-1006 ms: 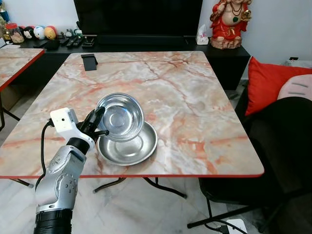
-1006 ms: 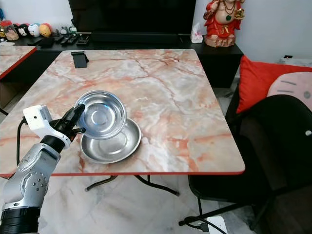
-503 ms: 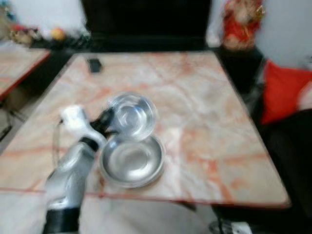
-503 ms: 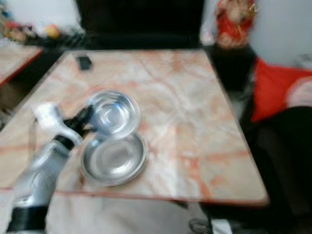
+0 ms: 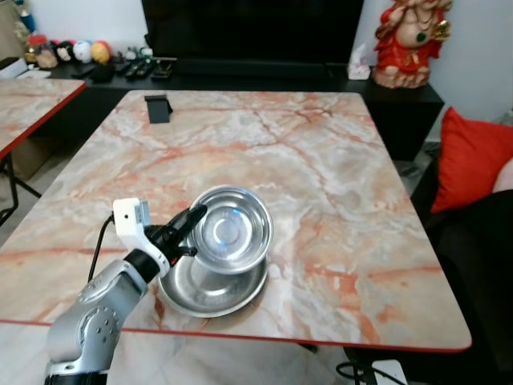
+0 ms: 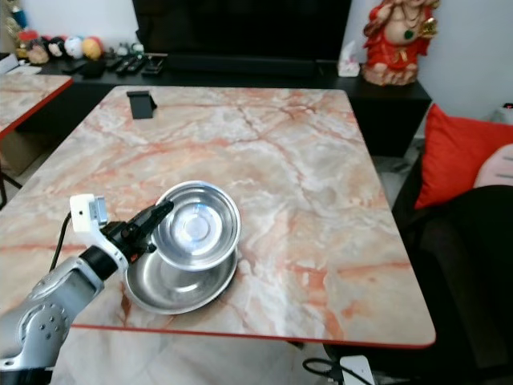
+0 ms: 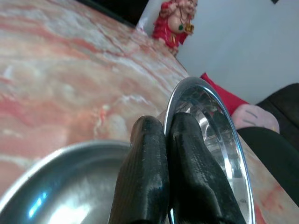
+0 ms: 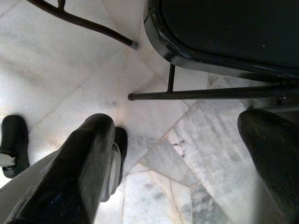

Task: Setting the table

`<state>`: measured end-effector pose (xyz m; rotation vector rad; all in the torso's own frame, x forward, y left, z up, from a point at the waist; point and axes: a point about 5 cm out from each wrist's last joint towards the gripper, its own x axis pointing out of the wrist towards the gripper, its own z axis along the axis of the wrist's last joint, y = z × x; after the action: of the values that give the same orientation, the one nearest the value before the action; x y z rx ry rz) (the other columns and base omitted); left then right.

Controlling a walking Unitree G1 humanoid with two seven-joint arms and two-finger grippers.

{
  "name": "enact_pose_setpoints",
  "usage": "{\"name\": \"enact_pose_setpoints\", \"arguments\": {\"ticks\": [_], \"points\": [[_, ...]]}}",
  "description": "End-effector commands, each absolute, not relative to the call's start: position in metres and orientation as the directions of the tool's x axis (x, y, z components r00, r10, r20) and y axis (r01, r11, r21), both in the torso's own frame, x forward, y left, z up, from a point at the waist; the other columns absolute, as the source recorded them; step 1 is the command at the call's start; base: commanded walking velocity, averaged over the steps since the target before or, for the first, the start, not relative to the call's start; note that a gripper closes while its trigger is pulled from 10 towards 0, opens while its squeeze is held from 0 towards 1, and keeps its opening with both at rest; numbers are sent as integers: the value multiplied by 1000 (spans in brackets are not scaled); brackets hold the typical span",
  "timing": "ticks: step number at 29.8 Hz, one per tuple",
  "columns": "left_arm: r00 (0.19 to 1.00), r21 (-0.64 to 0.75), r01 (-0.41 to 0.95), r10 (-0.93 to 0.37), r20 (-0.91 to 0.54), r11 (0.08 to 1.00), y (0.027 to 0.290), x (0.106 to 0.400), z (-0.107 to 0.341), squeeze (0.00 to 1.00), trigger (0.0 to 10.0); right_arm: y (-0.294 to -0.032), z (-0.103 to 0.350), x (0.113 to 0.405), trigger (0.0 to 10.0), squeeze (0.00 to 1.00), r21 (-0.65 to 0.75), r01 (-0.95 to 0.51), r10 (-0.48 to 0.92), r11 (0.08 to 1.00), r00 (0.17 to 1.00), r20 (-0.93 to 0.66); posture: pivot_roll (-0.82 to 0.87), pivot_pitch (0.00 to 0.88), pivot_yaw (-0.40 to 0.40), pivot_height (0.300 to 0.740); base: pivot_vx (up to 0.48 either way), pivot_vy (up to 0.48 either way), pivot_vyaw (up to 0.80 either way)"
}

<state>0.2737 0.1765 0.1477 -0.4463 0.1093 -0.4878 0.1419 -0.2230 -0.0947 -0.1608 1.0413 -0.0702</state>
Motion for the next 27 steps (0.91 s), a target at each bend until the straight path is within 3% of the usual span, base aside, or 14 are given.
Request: {"name": "enact_pose_setpoints", "arguments": {"ticks": [1, 8, 27], "points": [[872, -426, 443, -489, 2, 789, 178, 271, 151, 0, 10000, -222, -94, 145, 10000, 0, -166, -27, -129, 986, 509, -851, -40, 0, 8, 732, 0, 0, 0], [835, -405, 473, -544, -77, 783, 175, 262, 143, 0, 10000, -222, -94, 145, 10000, 0, -166, -25, -130, 986, 510, -850, -43, 0, 8, 732, 0, 0, 0], [902, -416, 337, -416, -113, 844, 191, 259, 139, 0, 10000, -223, -94, 145, 10000, 0, -166, -40, -123, 985, 509, -852, -27, 0, -1, 732, 0, 0, 0]]}}
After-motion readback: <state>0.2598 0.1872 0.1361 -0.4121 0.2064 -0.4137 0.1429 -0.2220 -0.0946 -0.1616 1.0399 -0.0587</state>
